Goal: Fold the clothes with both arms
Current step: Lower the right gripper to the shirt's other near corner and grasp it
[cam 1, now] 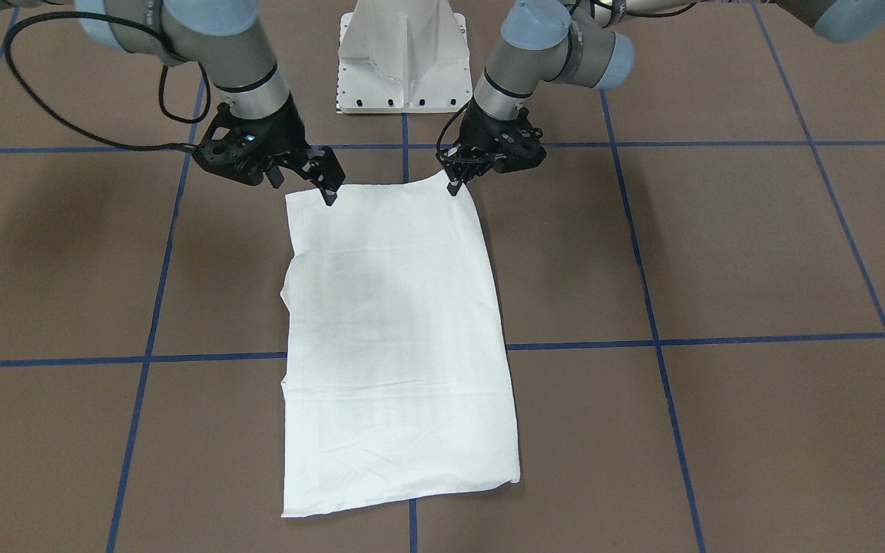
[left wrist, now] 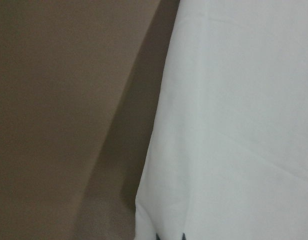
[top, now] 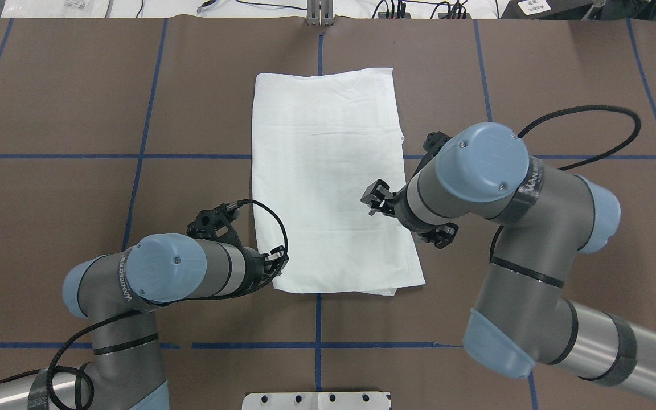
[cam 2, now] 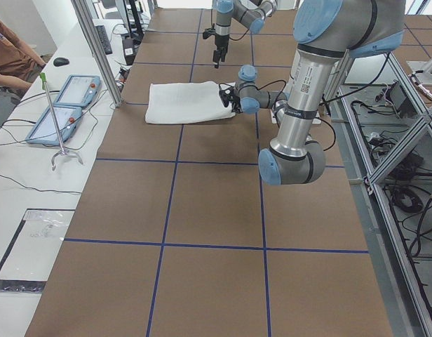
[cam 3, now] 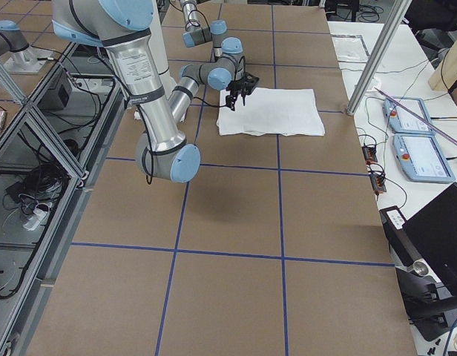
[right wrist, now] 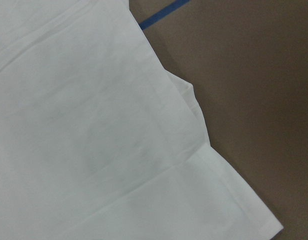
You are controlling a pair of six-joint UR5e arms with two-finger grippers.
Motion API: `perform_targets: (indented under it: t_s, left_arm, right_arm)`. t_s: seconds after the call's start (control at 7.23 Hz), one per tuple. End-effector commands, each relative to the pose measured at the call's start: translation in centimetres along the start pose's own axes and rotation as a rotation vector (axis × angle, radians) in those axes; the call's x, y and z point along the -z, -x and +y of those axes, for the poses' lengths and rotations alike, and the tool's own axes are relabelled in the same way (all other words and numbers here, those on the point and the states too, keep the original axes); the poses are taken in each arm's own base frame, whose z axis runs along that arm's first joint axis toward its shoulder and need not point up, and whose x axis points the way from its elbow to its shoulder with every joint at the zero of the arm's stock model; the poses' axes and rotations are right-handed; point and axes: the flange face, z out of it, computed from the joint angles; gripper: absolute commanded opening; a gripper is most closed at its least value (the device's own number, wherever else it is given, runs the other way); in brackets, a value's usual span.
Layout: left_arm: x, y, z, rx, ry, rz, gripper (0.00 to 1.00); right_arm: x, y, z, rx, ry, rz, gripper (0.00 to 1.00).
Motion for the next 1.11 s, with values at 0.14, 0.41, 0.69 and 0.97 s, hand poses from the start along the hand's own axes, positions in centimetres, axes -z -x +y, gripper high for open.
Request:
perform_targets:
  t_s: [0.14, 0.41, 0.69, 0.97]
  left_arm:
    - [0.1, -0.1, 0.0, 0.0, 0.002, 0.012, 0.0]
    - [0.1, -0.2, 0.1, -0.001, 0.004, 0.014, 0.0]
    - [0.1, -0.2, 0.1, -0.001, 0.004, 0.014, 0.0]
    - [0.0, 0.0, 0.0, 0.0, 0.002, 0.012, 0.0]
  right_arm:
    - [-5.3, 0.1, 3.1, -0.17, -0.046, 0.072, 1.0]
    - [-6.8, -0.9, 3.2, -0.18, -0.07, 0.167, 1.0]
    - [-7.6, -1.6, 4.3, -0.171, -0.057, 0.203, 1.0]
    - [-8.7, -2.0, 6.0, -0.151, -0.045, 0.218, 1.0]
